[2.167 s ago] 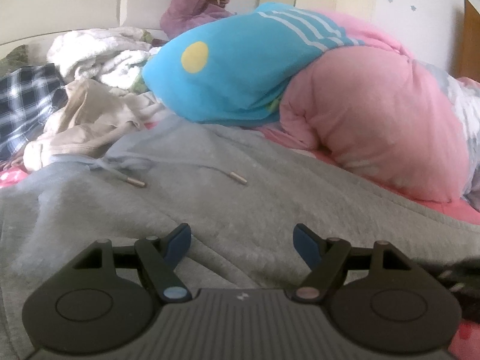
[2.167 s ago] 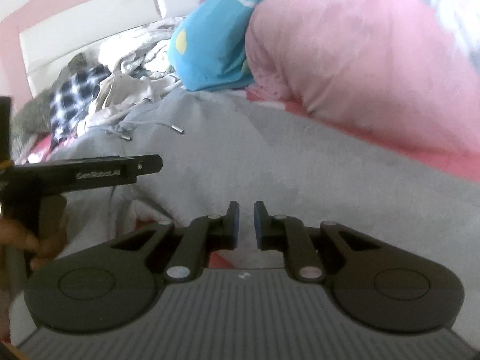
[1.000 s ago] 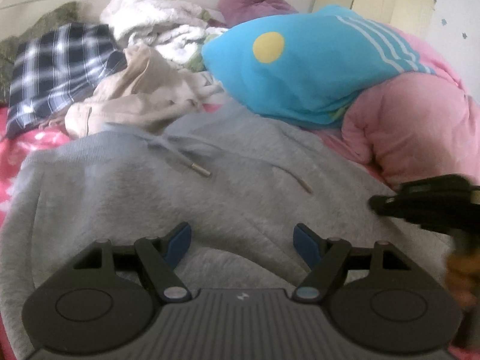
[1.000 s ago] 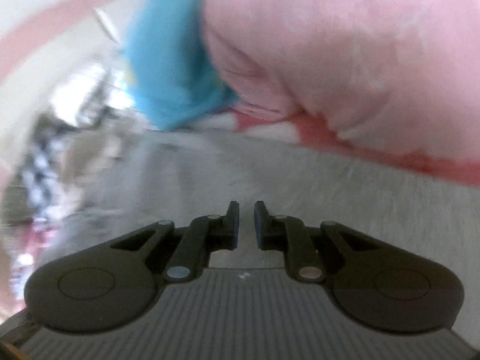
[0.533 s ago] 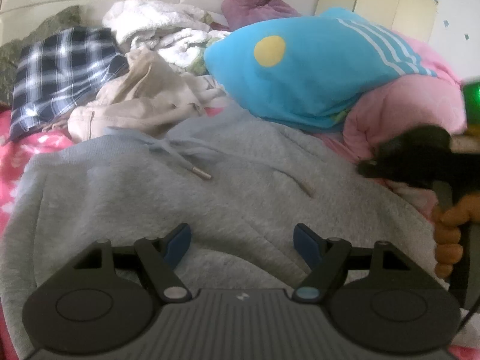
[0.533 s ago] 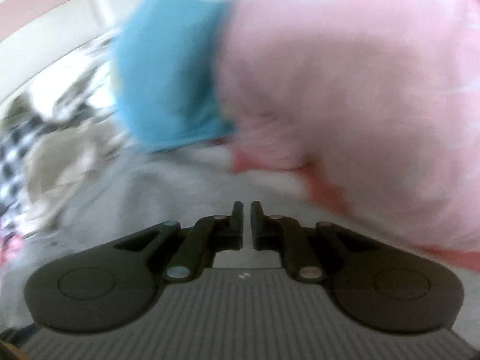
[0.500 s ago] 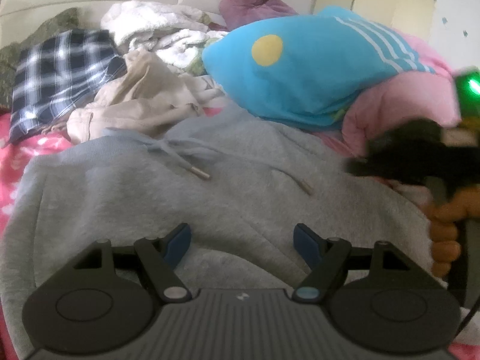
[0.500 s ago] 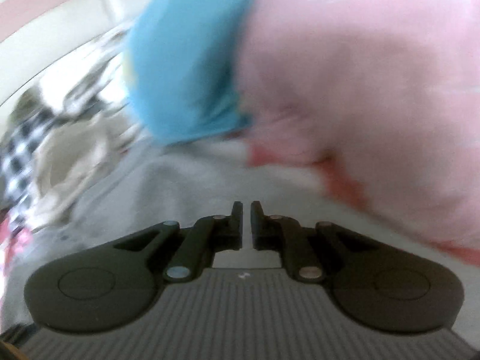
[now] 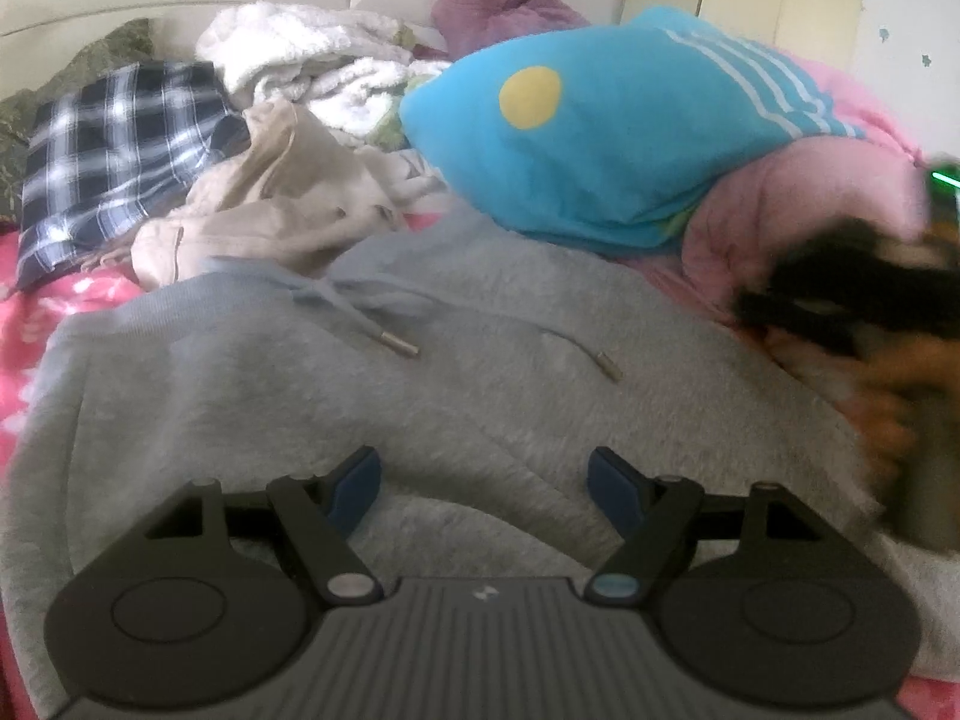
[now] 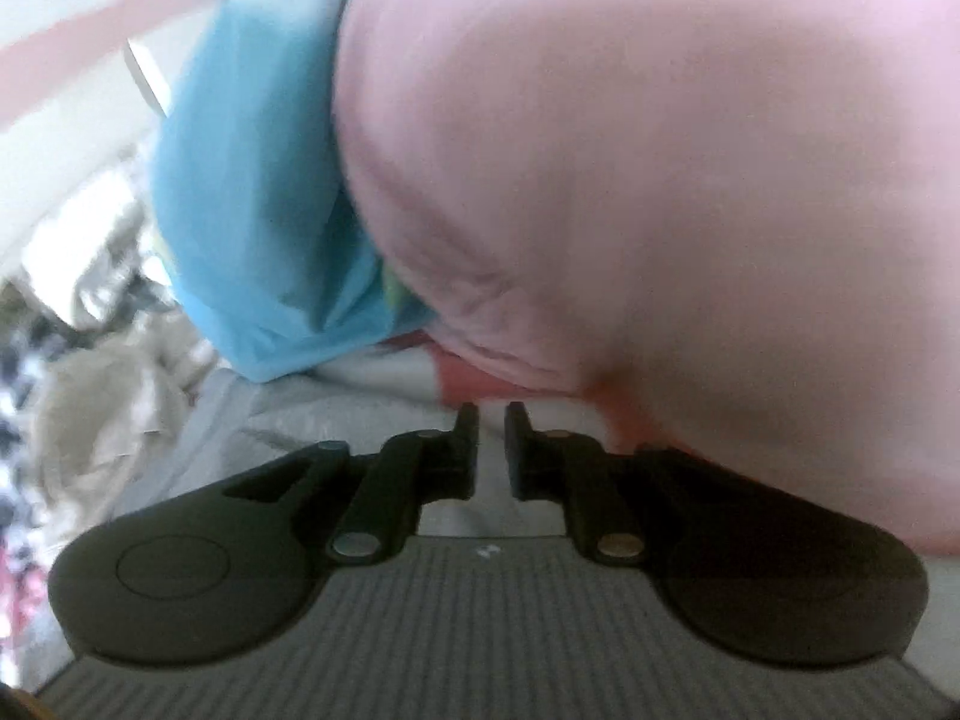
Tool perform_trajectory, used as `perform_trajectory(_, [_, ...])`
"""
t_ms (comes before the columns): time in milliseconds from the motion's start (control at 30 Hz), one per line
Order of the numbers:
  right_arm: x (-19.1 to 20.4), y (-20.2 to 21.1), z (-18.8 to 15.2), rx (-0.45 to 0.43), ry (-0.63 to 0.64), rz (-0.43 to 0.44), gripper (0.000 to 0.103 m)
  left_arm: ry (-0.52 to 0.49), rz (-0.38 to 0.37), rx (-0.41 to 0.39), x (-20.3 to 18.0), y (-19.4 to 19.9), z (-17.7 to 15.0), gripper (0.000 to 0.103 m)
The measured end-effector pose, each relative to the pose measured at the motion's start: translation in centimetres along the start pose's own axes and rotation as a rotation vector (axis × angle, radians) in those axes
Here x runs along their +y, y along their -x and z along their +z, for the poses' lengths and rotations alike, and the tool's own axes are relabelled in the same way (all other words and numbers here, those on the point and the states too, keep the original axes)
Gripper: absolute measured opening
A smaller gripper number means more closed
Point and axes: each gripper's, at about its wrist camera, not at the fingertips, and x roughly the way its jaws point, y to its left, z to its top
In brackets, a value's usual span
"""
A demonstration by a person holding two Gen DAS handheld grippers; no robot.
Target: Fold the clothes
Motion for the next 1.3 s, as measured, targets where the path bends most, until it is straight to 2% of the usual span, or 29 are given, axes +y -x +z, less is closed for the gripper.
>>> perform_trajectory(100, [-4.0, 6.6, -1.1, -0.049, -0.033, 0.015, 0.016, -0.023, 0.008, -0.038, -0.4, 0.8, 0.1, 0.078])
perform_trajectory(233, [-10.5, 15.4, -4.0, -0.095, -0.088, -0.033, 0.019, -0.103, -0.058, -0.100, -2.3, 2.3, 0.2, 0.078])
perform_trajectory(300, [-12.5, 17.9, -5.6, -0.062, -0.094, -0.044, 0.019, -0.183, -0.125, -0.113, -4.0, 2.8, -0.3, 0.078])
perform_trajectory(400, [-14.4, 19.9, -7.5, 0.009, -0.063, -0.050, 0.019, -0.295, -0.247, -0.072, -6.9, 3.0, -1.7, 0.080])
perform_trajectory(433, [-14.7, 20.0, -7.9, 0.031, -0.043, -0.043, 0.019, -0.320, -0.248, -0.051, -7.5, 2.6, -2.2, 0.081])
perform_trajectory(567, [-14.0, 16.4, -8.3, 0.105, 0.006, -0.002, 0.019, -0.416, -0.227, 0.038, -9.7, 0.9, -4.3, 0.080])
perform_trajectory(633, [-13.9, 13.4, -8.1, 0.144, 0.021, -0.013, 0.016, -0.402, -0.232, 0.049, -9.4, 0.7, -4.2, 0.080])
perform_trajectory(700, [-14.1, 11.3, -7.6, 0.111, 0.052, -0.046, 0.010, -0.383, -0.239, 0.058, -9.1, 0.5, -4.1, 0.080])
perform_trajectory(833, [-17.7, 9.6, -4.6, 0.023, -0.089, -0.171, 0.000, -0.346, -0.252, 0.077, -8.3, 0.1, -3.8, 0.080])
perform_trajectory(900, [-18.4, 10.0, -3.7, -0.003, -0.150, -0.226, 0.001, -0.338, -0.256, 0.078, -8.3, 0.0, -3.6, 0.080])
perform_trajectory(933, [-17.7, 10.4, -3.4, -0.009, -0.126, -0.261, 0.007, -0.335, -0.252, 0.076, -8.2, 0.1, -3.6, 0.080])
perform_trajectory(967, [-16.6, 10.9, -3.5, -0.013, -0.080, -0.256, 0.007, -0.332, -0.247, 0.073, -8.2, 0.1, -3.6, 0.080])
perform_trajectory(1000, [-15.3, 11.4, -3.8, -0.010, -0.043, -0.208, 0.007, -0.329, -0.242, 0.070, -8.2, 0.2, -3.6, 0.080])
perform_trajectory(1100, [-11.7, 11.3, -5.0, 0.066, 0.018, -0.046, 0.009, -0.319, -0.234, 0.067, -8.1, 0.2, -3.6, 0.080])
perform_trajectory(1167, [-9.5, 9.6, -5.5, 0.139, 0.057, 0.044, 0.013, -0.311, -0.232, 0.067, -8.0, 0.2, -3.5, 0.080])
perform_trajectory(1233, [-7.9, 6.7, -5.6, 0.207, 0.091, 0.072, 0.015, -0.304, -0.229, 0.067, -7.9, 0.2, -3.5, 0.080])
perform_trajectory(1300, [-7.7, 3.5, -5.2, 0.194, 0.105, 0.028, 0.013, -0.301, -0.232, 0.069, -7.8, 0.3, -3.4, 0.080])
